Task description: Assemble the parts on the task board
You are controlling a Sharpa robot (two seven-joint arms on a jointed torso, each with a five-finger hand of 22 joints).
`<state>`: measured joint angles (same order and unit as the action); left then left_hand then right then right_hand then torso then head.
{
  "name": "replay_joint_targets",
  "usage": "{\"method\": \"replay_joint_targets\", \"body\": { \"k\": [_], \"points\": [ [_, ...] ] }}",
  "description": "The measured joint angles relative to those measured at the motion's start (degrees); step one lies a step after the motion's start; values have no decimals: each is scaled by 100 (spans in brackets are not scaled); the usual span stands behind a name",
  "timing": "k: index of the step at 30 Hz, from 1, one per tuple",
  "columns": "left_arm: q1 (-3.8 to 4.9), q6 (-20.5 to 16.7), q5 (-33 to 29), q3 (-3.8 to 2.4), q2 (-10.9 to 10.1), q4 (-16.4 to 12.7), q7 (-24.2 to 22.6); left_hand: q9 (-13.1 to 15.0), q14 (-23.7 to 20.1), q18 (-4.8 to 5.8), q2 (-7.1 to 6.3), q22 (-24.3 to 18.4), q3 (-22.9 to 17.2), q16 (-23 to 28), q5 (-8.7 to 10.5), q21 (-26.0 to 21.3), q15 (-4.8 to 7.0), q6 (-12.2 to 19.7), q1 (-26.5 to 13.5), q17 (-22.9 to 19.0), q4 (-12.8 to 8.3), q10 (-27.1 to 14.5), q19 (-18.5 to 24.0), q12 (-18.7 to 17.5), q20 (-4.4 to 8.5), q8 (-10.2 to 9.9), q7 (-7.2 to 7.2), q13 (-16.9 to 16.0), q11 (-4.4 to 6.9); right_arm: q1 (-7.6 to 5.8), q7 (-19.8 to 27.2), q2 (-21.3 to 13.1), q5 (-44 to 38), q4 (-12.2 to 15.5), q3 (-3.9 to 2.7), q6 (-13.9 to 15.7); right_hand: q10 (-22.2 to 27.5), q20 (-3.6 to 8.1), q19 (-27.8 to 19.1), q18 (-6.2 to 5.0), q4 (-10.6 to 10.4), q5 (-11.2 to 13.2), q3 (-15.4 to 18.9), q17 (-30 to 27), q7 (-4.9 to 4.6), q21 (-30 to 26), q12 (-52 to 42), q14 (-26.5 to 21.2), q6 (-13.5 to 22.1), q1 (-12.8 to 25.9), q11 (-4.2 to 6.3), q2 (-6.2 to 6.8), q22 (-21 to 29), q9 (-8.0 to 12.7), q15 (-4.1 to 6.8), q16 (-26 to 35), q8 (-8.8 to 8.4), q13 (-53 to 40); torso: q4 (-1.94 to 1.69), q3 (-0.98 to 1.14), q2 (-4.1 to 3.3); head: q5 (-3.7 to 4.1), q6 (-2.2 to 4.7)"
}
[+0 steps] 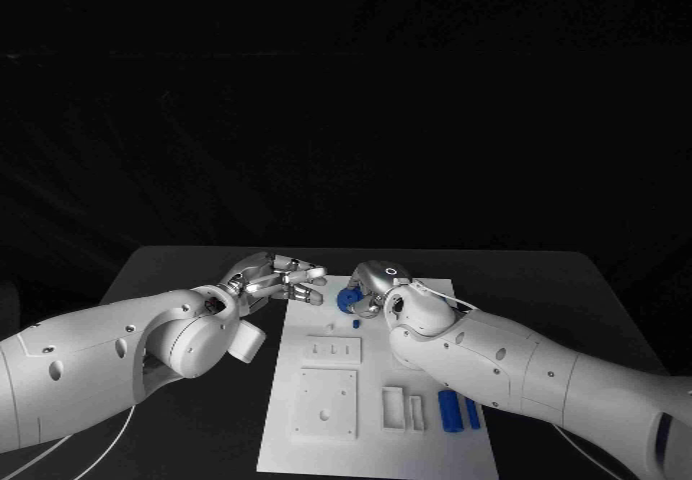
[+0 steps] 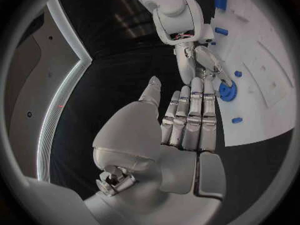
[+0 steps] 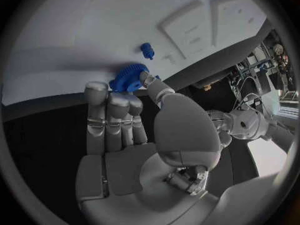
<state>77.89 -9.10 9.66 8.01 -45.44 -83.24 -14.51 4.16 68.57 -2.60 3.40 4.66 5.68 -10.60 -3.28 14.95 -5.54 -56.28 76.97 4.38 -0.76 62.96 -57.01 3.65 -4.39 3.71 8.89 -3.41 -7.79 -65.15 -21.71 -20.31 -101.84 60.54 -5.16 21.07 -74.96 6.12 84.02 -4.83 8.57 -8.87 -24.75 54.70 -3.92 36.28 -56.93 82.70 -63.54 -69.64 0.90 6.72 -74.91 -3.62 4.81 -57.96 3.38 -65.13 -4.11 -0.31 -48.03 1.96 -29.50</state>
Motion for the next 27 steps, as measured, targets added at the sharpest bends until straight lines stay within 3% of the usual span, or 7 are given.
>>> {"method": "replay_joint_targets", "body": {
  "k": [2,4,7,10,13,17,27],
  "points": [
    [0,0,0,0,0,2,0,0,0,0,0,0,0,0,0,0,0,0,0,0,0,0,0,0,0,0,0,0,0,1,0,0,2,0,0,5,45,0,0,0,-20,98,20,-12,-27,-44,50,-1,26,2,7,2,0,0,0,30,0,36,1,0,0,-1,-1],
    [0,0,0,1,0,6,1,0,0,0,0,0,0,0,0,0,0,0,0,0,0,0,0,0,0,0,0,0,0,3,0,1,10,-5,0,15,76,0,0,0,-109,333,109,-24,-125,-45,88,-1,236,-5,22,71,0,-8,0,30,39,80,1,0,0,-1,-1],
    [0,0,0,1,4,16,1,0,0,0,0,0,0,0,0,0,0,20,0,0,0,-20,0,0,0,0,20,0,20,7,2,6,30,-19,0,35,83,0,0,0,-369,542,404,-25,-109,-82,132,20,775,-60,36,165,0,-14,20,66,33,131,1,-2,0,0,1],
    [0,1,0,1,7,25,2,0,0,0,0,0,0,0,0,0,0,20,0,0,0,-20,0,0,0,0,20,0,20,8,13,9,65,-32,0,71,83,14,-9,0,-584,599,644,-23,-105,-82,171,20,971,111,55,259,0,15,20,66,15,143,0,-2,0,4,2],
    [0,2,0,1,9,38,3,0,0,0,0,0,0,0,0,0,0,20,0,0,0,-20,0,0,0,0,20,0,20,9,23,9,117,-43,1,117,83,43,2,0,-836,599,890,-7,-111,-82,171,8,997,295,54,237,0,15,32,66,15,143,-2,-2,0,7,-1],
    [0,3,0,1,10,48,4,0,0,0,0,0,0,0,0,0,0,20,0,0,0,-20,0,0,0,0,20,1,20,9,41,-2,194,-42,1,181,63,43,2,0,-1256,599,1026,57,-100,-82,193,20,959,201,75,279,0,15,61,97,15,129,-4,-2,0,7,-5],
    [-1,7,0,1,10,56,6,0,0,0,0,0,0,0,0,0,0,20,0,0,0,-41,0,0,0,0,20,1,-1,23,120,-107,385,29,1,239,61,43,1,0,-1235,599,867,99,-132,-82,193,20,564,152,73,241,0,8,61,97,15,84,2,0,-1,-7,-7]
  ]
}}
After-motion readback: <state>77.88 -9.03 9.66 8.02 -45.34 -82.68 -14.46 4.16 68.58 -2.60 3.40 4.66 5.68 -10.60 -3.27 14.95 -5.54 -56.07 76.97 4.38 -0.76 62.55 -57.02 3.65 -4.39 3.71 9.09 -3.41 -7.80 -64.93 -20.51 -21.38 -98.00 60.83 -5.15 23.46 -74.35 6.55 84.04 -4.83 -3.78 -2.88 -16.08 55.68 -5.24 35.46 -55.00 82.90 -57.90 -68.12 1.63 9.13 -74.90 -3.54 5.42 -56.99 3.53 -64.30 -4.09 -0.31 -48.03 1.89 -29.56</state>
